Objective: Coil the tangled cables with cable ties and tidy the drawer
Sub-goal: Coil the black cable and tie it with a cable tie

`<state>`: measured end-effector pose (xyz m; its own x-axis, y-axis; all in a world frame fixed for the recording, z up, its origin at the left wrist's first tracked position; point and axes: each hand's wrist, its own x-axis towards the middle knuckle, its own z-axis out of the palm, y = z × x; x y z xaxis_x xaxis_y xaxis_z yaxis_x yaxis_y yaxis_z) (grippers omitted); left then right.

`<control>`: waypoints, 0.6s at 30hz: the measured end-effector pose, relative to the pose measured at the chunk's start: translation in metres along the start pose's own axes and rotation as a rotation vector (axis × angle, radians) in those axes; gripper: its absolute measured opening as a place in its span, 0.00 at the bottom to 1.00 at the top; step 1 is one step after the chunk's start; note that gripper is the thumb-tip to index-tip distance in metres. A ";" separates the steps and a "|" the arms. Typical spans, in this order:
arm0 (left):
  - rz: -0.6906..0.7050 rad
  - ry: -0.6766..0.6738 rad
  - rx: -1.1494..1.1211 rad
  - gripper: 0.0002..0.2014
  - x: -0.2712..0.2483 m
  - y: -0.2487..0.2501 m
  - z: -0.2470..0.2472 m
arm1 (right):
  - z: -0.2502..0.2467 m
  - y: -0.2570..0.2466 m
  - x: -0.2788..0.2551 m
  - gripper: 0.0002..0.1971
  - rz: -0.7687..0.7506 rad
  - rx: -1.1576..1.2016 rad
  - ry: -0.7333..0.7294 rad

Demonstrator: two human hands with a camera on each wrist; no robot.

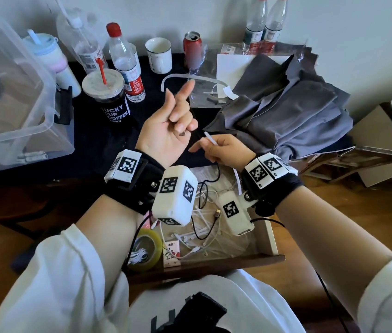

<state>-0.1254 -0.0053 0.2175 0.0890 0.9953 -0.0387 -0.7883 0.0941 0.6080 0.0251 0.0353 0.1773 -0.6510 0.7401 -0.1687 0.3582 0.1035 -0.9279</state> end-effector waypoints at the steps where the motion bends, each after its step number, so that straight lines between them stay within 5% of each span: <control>1: 0.051 0.046 0.028 0.21 0.002 0.002 0.002 | 0.003 0.002 -0.001 0.14 0.016 -0.022 -0.027; 5: 0.138 0.242 0.158 0.22 0.007 0.003 -0.003 | 0.008 -0.002 -0.005 0.11 0.021 -0.122 -0.060; 10: 0.126 0.276 0.328 0.11 0.006 -0.007 -0.012 | 0.008 -0.015 -0.008 0.13 0.012 -0.395 -0.086; 14: 0.019 0.259 0.608 0.08 0.001 -0.016 -0.022 | 0.005 -0.020 -0.011 0.09 -0.099 -0.572 0.016; 18: -0.205 0.269 0.875 0.06 -0.005 -0.025 -0.035 | -0.004 -0.035 -0.012 0.07 -0.226 -0.505 0.173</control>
<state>-0.1275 -0.0116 0.1752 -0.0541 0.9436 -0.3266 -0.0246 0.3257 0.9451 0.0231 0.0255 0.2134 -0.6447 0.7563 0.1112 0.5257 0.5443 -0.6538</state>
